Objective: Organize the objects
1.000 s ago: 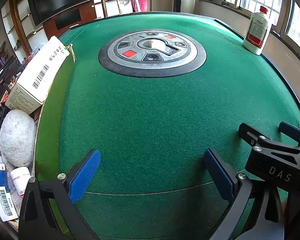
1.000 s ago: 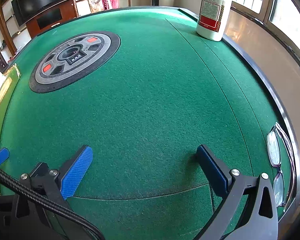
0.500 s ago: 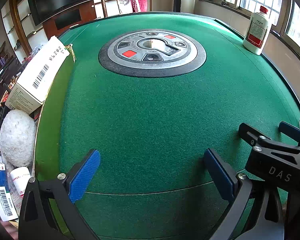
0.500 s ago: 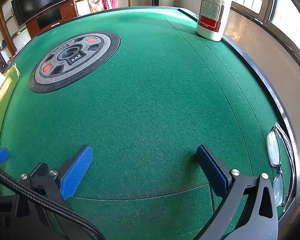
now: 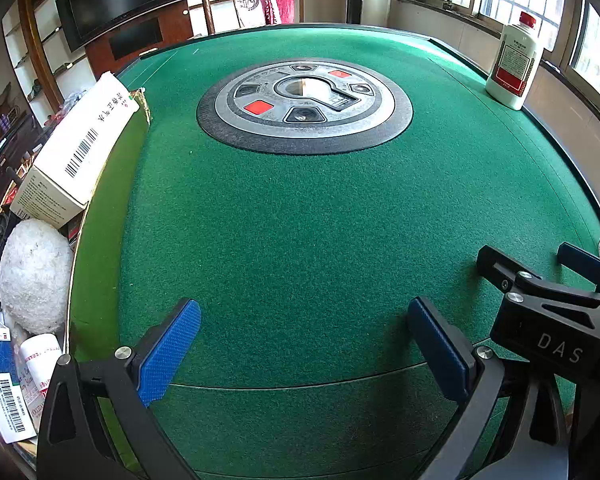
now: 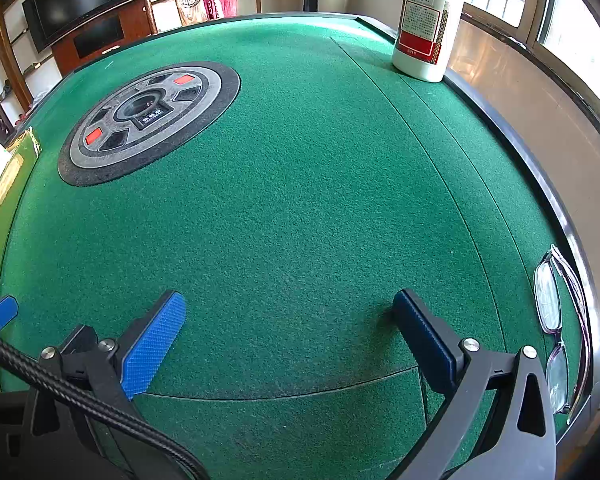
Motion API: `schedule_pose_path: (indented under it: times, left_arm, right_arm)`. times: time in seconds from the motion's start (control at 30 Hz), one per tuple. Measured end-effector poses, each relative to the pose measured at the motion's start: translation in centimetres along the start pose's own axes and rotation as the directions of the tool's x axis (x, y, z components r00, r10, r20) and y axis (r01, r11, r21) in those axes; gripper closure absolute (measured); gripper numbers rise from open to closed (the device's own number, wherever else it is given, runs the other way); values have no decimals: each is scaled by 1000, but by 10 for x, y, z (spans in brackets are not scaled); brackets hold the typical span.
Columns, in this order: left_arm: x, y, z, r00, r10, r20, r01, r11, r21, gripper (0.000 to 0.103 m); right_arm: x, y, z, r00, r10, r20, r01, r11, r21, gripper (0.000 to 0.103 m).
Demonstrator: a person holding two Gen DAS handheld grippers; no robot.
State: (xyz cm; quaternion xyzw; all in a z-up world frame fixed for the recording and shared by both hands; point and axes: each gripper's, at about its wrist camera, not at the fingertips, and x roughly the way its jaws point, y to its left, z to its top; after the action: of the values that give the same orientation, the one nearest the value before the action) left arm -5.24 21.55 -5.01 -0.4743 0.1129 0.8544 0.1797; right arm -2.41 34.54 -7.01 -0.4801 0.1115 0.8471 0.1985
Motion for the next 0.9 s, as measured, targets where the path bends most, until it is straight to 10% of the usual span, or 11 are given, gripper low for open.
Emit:
schedule_pose_path:
  times: [0.9]
  left_arm:
    - [-2, 2, -2, 1000, -3, -1, 3, 1000, 6, 2]
  right_arm:
    - [0, 1, 1, 1000, 0, 0, 0, 1000, 1, 0]
